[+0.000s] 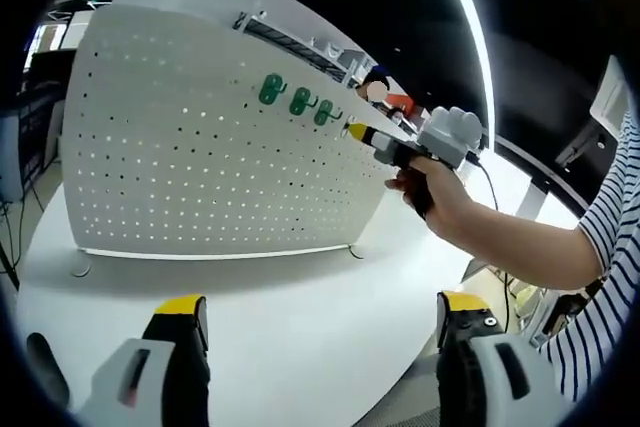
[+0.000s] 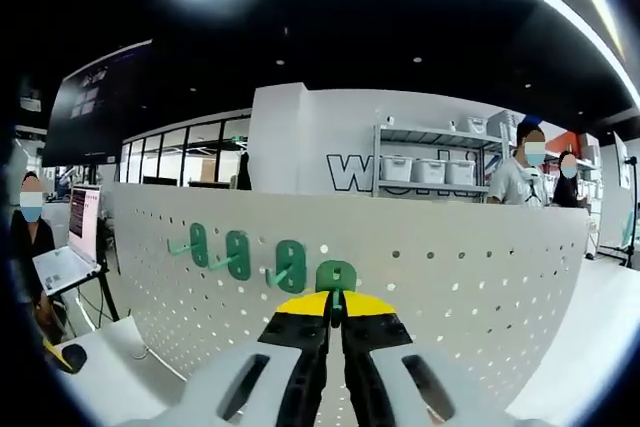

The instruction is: Insert the hook assembly into the mounting plate slot until the hook locks in place.

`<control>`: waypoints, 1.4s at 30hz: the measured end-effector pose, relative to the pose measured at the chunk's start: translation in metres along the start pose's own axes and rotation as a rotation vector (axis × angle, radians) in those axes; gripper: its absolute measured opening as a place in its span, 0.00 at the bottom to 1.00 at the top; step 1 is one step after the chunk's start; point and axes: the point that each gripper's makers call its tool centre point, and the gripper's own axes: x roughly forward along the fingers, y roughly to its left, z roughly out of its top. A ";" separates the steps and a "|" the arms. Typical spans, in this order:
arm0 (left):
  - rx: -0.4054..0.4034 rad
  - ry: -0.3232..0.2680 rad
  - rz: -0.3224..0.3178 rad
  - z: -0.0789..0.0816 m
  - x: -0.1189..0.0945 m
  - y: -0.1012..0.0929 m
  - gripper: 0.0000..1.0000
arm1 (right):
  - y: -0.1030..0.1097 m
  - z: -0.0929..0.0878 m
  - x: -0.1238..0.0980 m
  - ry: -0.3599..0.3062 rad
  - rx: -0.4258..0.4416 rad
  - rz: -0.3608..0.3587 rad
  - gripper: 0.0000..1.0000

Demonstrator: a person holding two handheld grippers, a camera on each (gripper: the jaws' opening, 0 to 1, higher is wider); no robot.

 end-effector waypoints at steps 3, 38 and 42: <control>0.000 0.008 0.005 -0.002 0.000 0.002 0.97 | -0.002 0.004 0.003 -0.010 0.001 -0.008 0.00; -0.023 0.004 0.056 -0.002 -0.009 0.019 0.97 | -0.010 0.003 0.013 -0.017 0.008 -0.064 0.00; -0.023 0.002 0.058 -0.002 -0.010 0.020 0.97 | -0.011 0.003 0.012 -0.017 0.027 -0.070 0.00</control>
